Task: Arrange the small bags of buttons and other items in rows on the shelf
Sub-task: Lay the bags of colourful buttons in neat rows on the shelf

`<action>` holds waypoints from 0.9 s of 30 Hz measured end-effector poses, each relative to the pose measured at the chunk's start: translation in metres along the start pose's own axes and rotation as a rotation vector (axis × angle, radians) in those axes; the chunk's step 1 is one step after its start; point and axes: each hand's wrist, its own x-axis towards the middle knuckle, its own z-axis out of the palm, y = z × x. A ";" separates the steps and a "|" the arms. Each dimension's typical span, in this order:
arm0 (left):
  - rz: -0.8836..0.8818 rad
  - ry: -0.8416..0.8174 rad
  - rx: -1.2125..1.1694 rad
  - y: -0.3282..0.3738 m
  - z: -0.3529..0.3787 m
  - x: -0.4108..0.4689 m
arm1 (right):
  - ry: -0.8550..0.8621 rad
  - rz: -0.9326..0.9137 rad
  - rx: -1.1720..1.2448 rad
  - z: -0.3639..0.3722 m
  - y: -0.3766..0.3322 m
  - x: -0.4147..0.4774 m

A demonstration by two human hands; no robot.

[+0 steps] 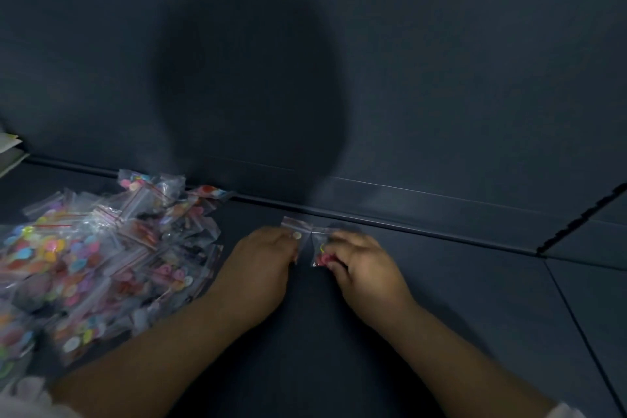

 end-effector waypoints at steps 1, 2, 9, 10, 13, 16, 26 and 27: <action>0.015 -0.032 0.029 0.000 0.000 -0.003 | -0.006 -0.012 -0.006 0.001 -0.001 0.001; 0.021 -0.049 0.063 0.000 0.002 -0.005 | -0.005 -0.026 -0.014 0.002 -0.001 0.001; -0.011 -0.104 0.140 -0.008 0.009 -0.004 | 0.005 -0.048 -0.124 0.012 0.001 0.005; -0.007 -0.104 0.147 -0.008 0.009 -0.004 | -0.017 -0.051 -0.136 0.012 0.000 0.006; -0.015 -0.103 0.180 -0.010 0.008 -0.003 | -0.080 -0.083 -0.128 0.009 -0.002 0.009; -0.022 -0.088 0.170 -0.013 0.005 -0.002 | -0.110 -0.110 -0.145 0.010 -0.001 0.012; -0.038 -0.068 0.124 -0.015 0.008 0.000 | -0.135 -0.116 -0.141 0.012 -0.001 0.015; -0.033 -0.060 0.120 -0.015 0.008 0.000 | -0.131 -0.118 -0.138 0.011 -0.001 0.015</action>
